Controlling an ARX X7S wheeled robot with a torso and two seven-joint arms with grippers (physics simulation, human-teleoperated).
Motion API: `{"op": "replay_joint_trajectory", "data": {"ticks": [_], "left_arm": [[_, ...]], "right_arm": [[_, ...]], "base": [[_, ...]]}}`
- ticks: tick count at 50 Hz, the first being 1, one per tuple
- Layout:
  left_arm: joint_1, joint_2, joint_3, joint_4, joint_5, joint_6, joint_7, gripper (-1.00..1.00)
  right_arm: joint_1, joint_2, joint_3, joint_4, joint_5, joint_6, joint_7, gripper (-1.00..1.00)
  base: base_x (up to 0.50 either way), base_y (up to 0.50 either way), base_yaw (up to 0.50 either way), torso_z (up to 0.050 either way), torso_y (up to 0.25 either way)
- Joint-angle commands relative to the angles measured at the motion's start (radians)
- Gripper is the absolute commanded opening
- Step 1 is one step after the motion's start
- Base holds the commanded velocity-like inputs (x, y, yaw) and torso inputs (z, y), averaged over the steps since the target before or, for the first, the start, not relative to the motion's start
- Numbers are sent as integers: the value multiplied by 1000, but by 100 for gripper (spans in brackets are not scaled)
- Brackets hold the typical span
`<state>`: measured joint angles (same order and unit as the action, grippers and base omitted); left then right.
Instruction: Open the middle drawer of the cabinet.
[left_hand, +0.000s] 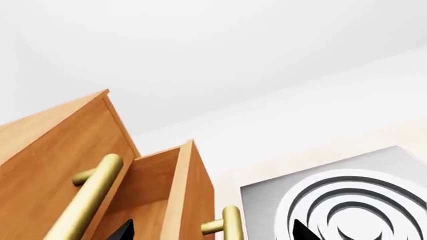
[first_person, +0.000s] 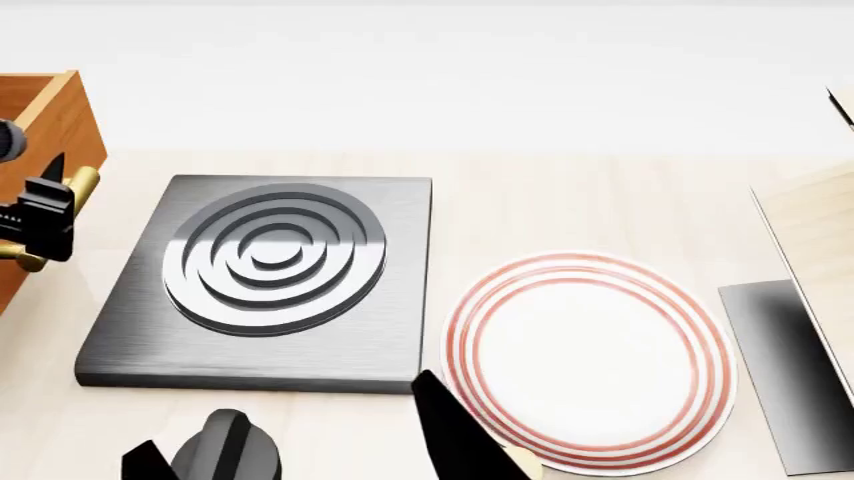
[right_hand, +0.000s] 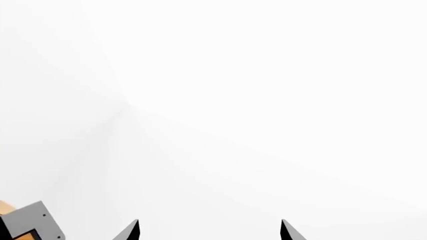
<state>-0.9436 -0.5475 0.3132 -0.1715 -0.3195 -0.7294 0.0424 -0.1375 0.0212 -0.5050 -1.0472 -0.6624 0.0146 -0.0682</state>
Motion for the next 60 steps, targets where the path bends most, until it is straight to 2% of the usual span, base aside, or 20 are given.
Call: {"op": "replay_joint_trajectory", "data": {"ticks": [1,20,60], "left_arm": [[-31,27,-6,-36,7,-27,41,100],[-71,37,27,-92,26,-58,42,100],[-92,61,47,-236,43,13,56,100]], "right_arm": [[2,-21,24,0,-18,-3,-23,100],[1,-21,25,0,-14,0,-25,100],[2,-21,17,0,-20,13,-30,100]], "base": [[0,0,0,0,0],[0,0,0,0,0],[0,0,0,0,0]]}}
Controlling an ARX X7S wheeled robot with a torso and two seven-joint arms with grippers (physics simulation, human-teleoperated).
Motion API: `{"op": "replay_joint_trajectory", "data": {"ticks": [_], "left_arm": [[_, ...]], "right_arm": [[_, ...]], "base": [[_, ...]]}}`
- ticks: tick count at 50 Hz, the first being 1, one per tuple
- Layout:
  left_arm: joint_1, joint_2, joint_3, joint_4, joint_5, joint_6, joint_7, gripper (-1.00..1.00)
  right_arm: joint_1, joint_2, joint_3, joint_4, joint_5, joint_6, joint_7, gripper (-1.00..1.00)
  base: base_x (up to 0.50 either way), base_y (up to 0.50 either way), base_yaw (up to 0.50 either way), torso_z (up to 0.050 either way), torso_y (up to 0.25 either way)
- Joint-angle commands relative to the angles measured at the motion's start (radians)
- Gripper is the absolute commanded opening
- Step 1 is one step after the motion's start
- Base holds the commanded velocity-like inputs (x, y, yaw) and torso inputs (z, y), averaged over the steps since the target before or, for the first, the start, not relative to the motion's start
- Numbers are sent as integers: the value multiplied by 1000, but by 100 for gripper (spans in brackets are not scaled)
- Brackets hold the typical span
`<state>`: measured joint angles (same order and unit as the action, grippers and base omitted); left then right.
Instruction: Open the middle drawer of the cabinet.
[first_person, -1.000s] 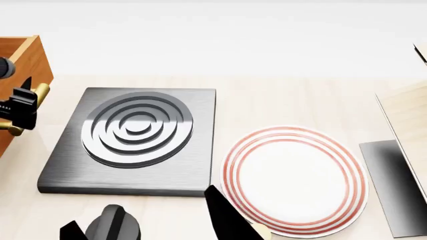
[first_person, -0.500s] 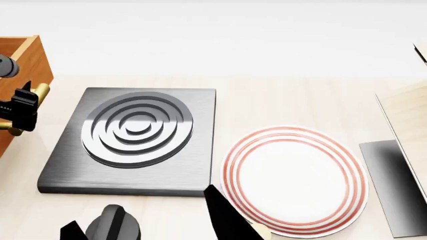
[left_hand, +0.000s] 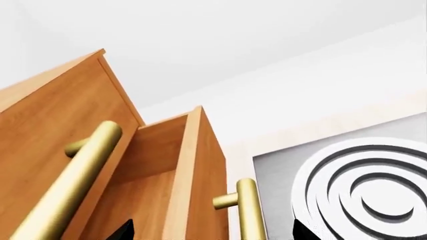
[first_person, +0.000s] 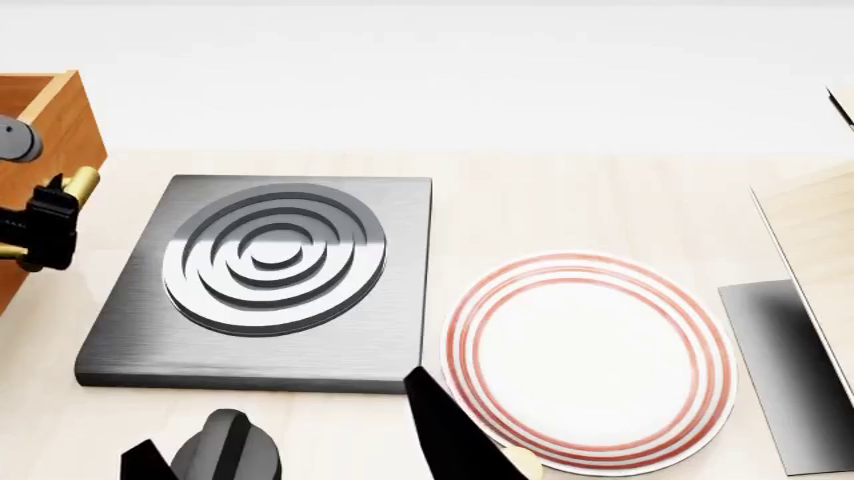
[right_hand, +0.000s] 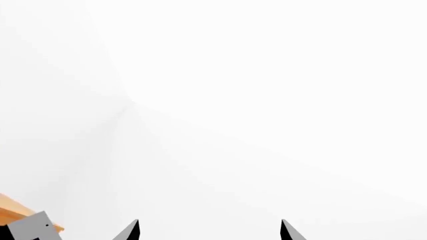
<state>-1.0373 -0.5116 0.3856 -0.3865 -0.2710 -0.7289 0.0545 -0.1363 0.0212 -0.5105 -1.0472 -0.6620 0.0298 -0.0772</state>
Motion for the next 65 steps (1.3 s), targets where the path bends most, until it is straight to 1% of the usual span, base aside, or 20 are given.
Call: {"op": "replay_joint_trajectory", "data": {"ticks": [1,22,42,52,65], "left_arm": [[2,25,-25,-21,-5,13,44,100],[-12,41,-19,-94,8,54,39,100],[-47,71,1,-220,30,115,46,100],[-37,75,-2,-220,26,113,39,100],[-64,89,-10,-301,25,147,45,100]], "right_arm": [[1,-21,22,0,-21,-2,-22,100],[4,-21,13,0,-24,5,-27,100],[2,-21,16,0,-21,6,-30,100],[3,-21,16,0,-20,11,-33,100],[8,-21,13,0,-21,20,-38,100]], "base": [[0,0,0,0,0],[0,0,0,0,0],[0,0,0,0,0],[0,0,0,0,0],[0,0,0,0,0]]}}
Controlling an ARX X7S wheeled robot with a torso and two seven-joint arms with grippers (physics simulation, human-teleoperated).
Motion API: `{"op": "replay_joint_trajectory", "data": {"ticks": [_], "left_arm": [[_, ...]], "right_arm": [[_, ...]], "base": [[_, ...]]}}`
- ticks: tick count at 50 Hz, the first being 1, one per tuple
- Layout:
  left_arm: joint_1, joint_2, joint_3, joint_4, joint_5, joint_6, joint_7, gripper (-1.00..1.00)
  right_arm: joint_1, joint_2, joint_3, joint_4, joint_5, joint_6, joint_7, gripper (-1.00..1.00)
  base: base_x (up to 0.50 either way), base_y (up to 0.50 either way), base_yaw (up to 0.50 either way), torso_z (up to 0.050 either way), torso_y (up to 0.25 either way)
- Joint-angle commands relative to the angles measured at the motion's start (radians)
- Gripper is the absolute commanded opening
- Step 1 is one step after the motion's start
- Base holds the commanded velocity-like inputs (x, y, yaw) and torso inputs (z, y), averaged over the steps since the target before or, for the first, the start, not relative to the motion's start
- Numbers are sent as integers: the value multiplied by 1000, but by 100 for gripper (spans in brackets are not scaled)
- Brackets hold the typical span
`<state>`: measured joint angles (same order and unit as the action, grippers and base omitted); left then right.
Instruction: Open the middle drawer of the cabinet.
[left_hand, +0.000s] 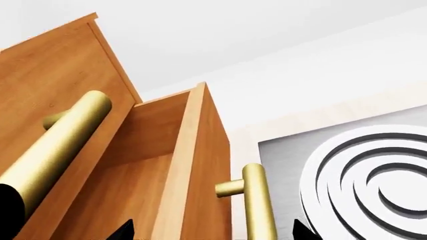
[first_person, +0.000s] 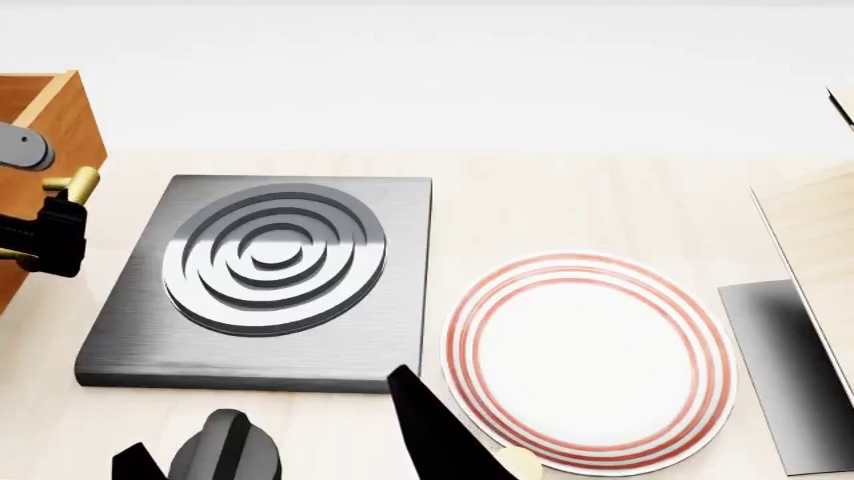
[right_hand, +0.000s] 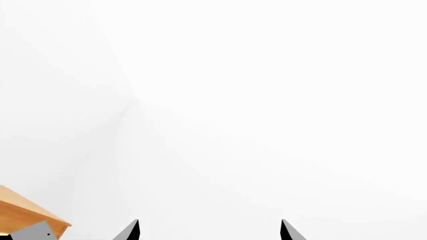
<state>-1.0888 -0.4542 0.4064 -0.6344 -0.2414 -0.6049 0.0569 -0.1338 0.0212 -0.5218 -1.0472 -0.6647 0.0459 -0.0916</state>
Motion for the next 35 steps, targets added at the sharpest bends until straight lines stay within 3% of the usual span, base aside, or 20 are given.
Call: {"op": "replay_joint_trajectory", "data": {"ticks": [1,35], "left_arm": [[-13,32,-31,-54,-5,24,42,100],[-37,62,-33,-175,-1,88,41,100]], "right_arm": [[4,-21,24,0,-18,2,-24,100],[8,-21,19,0,-15,12,-35,100]], "base": [[0,0,0,0,0],[0,0,0,0,0]]}}
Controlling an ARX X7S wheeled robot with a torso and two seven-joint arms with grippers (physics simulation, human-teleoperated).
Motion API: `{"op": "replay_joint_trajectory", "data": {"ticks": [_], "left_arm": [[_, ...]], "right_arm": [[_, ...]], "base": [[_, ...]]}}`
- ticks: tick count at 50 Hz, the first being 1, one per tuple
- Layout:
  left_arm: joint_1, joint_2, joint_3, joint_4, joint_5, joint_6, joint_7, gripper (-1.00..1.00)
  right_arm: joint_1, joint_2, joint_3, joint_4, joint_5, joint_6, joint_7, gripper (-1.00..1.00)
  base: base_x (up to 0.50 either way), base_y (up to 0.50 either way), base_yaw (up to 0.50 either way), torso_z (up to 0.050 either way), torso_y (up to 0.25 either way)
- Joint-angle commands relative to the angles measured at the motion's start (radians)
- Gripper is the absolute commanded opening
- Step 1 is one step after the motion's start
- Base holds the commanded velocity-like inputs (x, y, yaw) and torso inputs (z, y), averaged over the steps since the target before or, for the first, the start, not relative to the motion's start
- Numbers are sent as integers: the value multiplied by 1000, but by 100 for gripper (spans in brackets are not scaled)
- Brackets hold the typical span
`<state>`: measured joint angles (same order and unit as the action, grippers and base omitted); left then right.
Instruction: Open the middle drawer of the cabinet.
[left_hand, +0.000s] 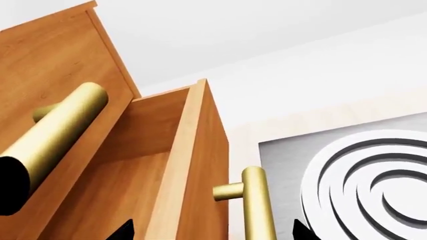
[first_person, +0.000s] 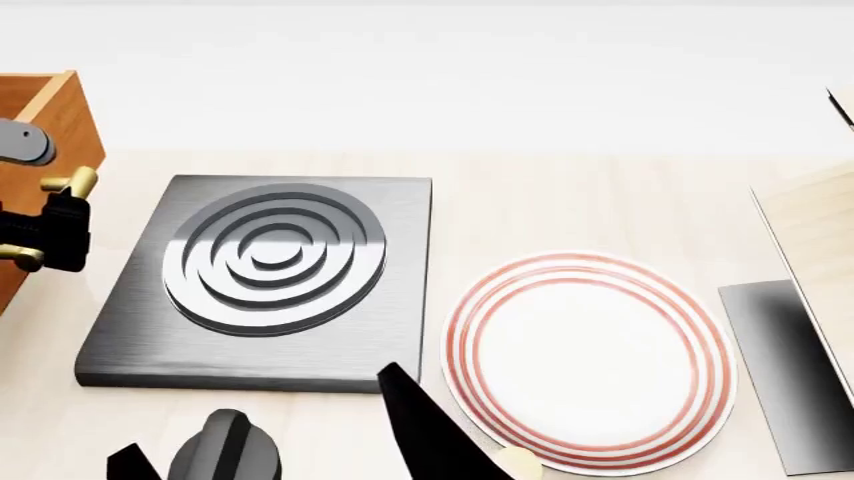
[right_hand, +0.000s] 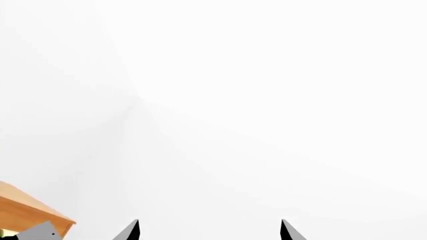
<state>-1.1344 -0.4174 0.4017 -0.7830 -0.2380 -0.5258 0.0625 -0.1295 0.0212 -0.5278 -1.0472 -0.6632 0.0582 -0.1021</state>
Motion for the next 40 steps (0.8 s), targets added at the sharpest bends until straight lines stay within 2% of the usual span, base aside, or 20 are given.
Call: {"op": "replay_joint_trajectory", "data": {"ticks": [1,15,40], "left_arm": [[8,25,-28,-28,-5,10,36,100],[39,41,-18,12,-11,-5,38,100],[113,42,-21,244,-61,-112,32,100]], "right_arm": [[4,-21,25,0,-16,0,-24,100],[5,-21,27,0,-14,-3,-27,100],[-6,-21,28,0,-18,-15,-28,100]], "base": [[0,0,0,0,0],[0,0,0,0,0],[0,0,0,0,0]]}}
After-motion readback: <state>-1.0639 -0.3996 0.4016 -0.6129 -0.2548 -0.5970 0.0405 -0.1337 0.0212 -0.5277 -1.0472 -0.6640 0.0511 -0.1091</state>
